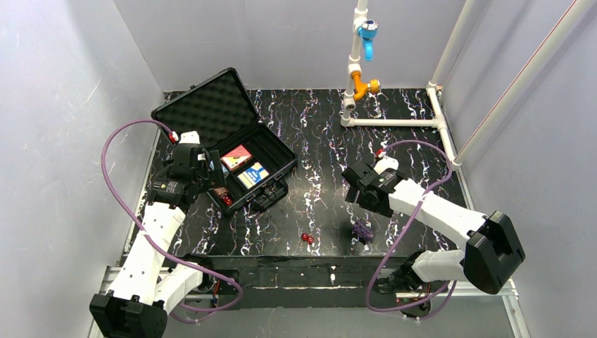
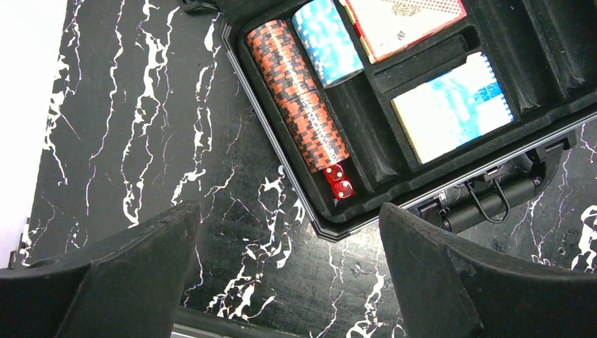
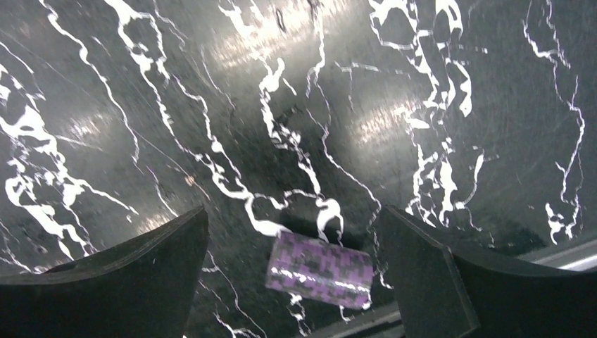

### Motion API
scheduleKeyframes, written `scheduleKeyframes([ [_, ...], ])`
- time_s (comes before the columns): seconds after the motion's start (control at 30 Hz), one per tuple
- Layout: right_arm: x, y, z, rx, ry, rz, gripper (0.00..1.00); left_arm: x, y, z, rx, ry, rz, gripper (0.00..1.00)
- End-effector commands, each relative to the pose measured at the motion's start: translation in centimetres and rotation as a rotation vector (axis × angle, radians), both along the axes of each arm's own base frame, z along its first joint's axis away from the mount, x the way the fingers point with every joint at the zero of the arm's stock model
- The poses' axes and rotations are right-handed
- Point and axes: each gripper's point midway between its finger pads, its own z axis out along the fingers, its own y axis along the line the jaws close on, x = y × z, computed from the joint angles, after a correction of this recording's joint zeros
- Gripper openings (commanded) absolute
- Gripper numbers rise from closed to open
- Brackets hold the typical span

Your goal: Pack up texas hold em set

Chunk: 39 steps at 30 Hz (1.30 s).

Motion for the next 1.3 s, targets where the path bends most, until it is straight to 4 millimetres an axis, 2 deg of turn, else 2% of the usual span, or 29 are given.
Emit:
scheduleKeyframes([
  [0.0, -2.7, -0.8, -0.4, 0.03, 0.086, -0.001, 0.98, -0.3, 0.0, 0.1, 0.003, -0.004, -0.009, 0.98],
  [0.37, -6.1, 0.0, -3.0, 0.113, 0.235, 0.046, 0.98, -0.3, 0.0, 0.1, -0.001, -0.006, -0.013, 0.98],
  [0.7, -6.5, 0.8, -3.5, 0.153, 0.259, 0.043, 0.98, -0.4, 0.0, 0.1, -0.001, -0.007, -0.014, 0.98],
  [1.27, -7.3, 0.7, -4.5, 0.209, 0.267, -0.085, 0.98, -0.4, -0.2, 0.1, -0.005, -0.007, -0.02, 0.98],
])
